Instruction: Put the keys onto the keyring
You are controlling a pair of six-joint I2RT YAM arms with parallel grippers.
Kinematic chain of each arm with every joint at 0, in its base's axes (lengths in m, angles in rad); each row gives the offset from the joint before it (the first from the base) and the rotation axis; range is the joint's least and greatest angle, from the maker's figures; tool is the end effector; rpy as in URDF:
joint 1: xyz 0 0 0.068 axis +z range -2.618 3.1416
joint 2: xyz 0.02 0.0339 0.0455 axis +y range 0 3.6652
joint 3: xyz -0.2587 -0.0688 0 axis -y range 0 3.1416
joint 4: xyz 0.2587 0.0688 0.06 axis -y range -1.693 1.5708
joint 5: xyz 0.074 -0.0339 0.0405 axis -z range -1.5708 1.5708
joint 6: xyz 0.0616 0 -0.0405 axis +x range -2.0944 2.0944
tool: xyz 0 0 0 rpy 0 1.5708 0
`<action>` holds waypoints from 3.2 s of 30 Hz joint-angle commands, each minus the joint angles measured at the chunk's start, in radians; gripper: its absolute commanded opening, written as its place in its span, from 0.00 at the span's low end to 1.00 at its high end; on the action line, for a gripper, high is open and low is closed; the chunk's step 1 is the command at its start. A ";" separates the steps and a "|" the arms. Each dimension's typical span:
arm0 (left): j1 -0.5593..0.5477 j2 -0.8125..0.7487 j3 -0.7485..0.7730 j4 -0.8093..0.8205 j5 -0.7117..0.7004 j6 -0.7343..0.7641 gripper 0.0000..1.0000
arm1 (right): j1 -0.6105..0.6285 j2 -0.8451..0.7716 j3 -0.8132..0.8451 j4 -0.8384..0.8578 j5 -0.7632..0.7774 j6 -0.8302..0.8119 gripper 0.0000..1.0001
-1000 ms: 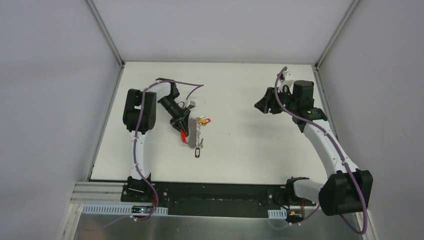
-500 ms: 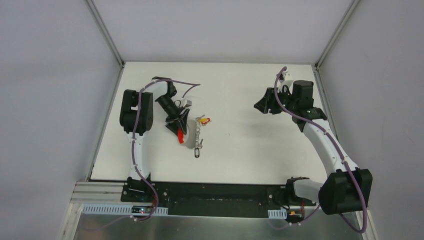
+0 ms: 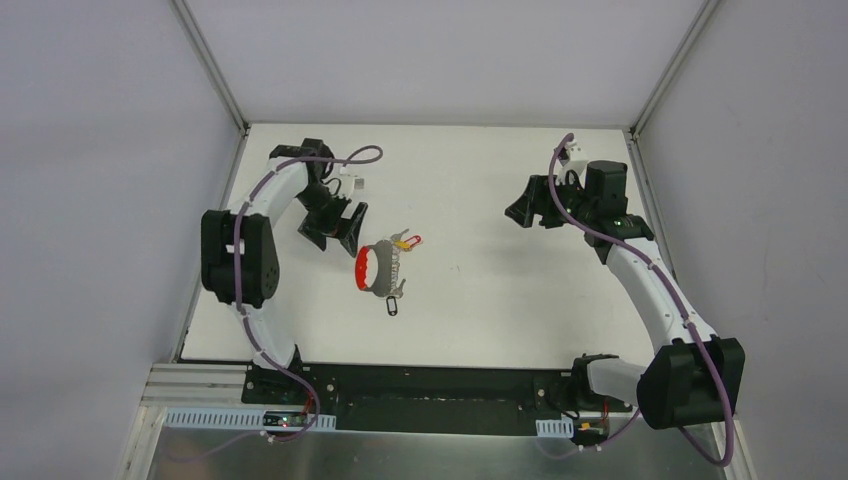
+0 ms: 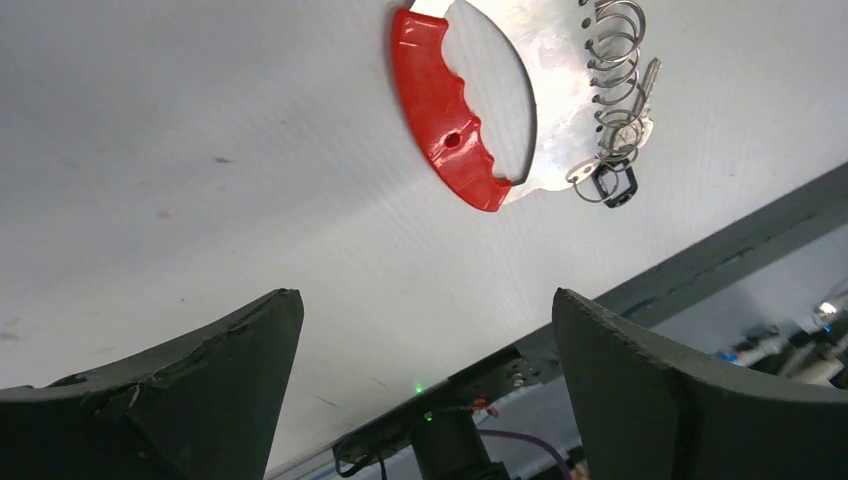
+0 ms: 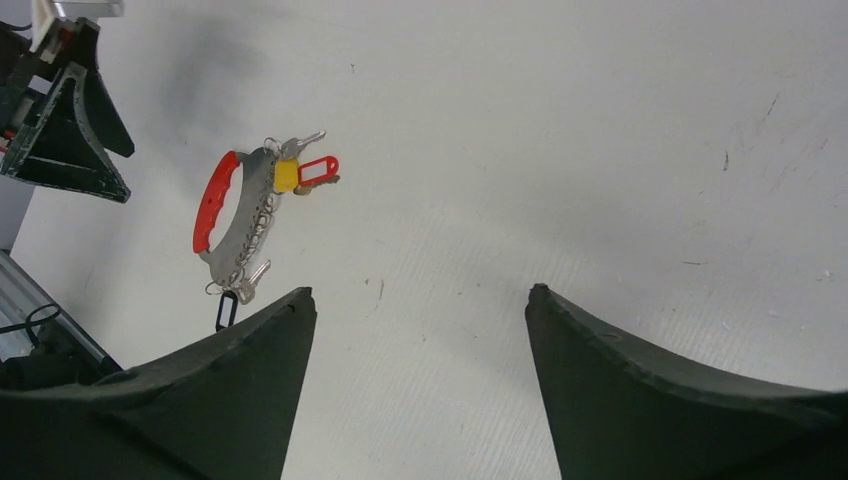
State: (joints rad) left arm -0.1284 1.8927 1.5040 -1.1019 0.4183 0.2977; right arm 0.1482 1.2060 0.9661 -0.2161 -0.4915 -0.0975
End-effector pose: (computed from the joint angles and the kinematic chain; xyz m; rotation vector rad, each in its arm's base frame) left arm 0.3681 -0.0728 0.1865 0.6515 2.8923 -0.6170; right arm 0.3008 0.0743 0.2955 -0.5510 1.9311 0.5288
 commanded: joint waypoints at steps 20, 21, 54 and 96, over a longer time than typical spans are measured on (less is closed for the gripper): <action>0.010 -0.703 -0.420 0.546 -0.269 -0.161 0.99 | -0.005 0.031 0.137 0.003 0.138 0.002 1.00; 0.010 -0.732 -0.446 0.568 -0.268 -0.164 0.99 | -0.005 0.025 0.134 0.012 0.147 0.005 1.00; 0.010 -1.275 -0.763 0.943 -0.497 -0.373 0.99 | -0.005 -0.172 -0.098 0.310 0.118 0.094 1.00; 0.053 -1.344 -0.792 0.835 -0.249 -0.333 0.99 | -0.040 -0.290 -0.213 0.352 0.053 0.058 1.00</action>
